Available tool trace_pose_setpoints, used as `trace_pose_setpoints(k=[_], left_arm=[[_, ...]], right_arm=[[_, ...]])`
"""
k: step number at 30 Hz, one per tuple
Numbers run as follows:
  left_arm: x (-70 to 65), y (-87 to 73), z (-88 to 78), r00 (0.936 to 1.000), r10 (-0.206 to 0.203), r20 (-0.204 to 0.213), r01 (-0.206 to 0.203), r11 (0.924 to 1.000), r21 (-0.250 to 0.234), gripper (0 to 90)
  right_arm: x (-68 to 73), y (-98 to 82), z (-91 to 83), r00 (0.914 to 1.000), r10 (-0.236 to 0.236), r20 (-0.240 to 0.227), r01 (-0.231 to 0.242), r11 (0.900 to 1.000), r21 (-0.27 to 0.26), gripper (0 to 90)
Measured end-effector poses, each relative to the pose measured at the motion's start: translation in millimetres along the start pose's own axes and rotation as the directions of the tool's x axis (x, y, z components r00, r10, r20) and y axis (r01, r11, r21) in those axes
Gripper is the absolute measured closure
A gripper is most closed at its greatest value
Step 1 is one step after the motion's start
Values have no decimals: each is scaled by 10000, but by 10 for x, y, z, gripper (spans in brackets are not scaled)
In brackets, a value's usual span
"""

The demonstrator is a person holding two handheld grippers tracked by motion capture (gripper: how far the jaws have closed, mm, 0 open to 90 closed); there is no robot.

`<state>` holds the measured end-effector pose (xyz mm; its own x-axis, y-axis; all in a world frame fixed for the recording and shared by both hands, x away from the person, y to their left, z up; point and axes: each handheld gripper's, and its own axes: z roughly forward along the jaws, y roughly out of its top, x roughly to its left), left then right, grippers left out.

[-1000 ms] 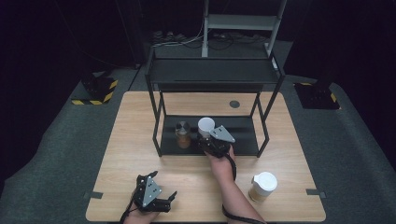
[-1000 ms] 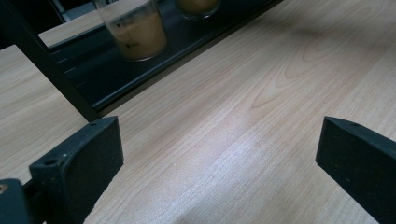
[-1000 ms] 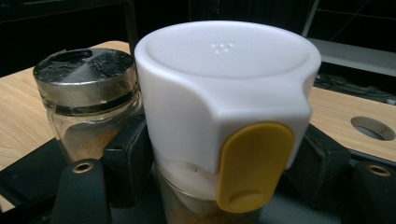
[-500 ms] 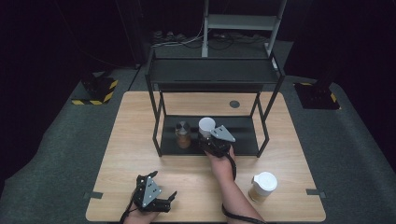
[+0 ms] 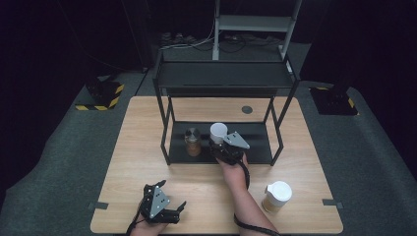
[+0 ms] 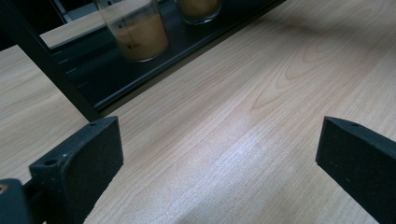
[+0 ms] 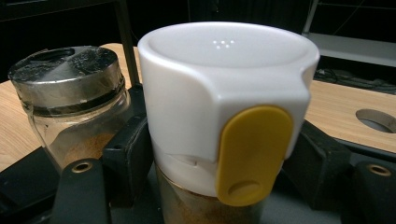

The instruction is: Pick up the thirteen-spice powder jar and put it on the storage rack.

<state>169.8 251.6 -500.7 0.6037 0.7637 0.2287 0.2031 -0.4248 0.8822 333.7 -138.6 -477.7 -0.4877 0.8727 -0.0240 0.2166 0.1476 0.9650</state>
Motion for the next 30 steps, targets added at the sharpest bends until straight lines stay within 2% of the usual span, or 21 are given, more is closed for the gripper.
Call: trace_pose_setpoints(k=[17,28,30], left_arm=[[-1,-1,0,10000,-8,-3,8,10000,-8,11],[0,6,2,10000,-6,-2,6,10000,32,11],[-1,8,3,10000,2,4,-2,10000,43,11]], right_arm=[[-2,16,-3,10000,-30,-11,30,10000,63,293],[32,43,-50,9997,229,93,-229,9997,-23,20],[33,45,-72,9997,226,22,-226,9997,-57,9]])
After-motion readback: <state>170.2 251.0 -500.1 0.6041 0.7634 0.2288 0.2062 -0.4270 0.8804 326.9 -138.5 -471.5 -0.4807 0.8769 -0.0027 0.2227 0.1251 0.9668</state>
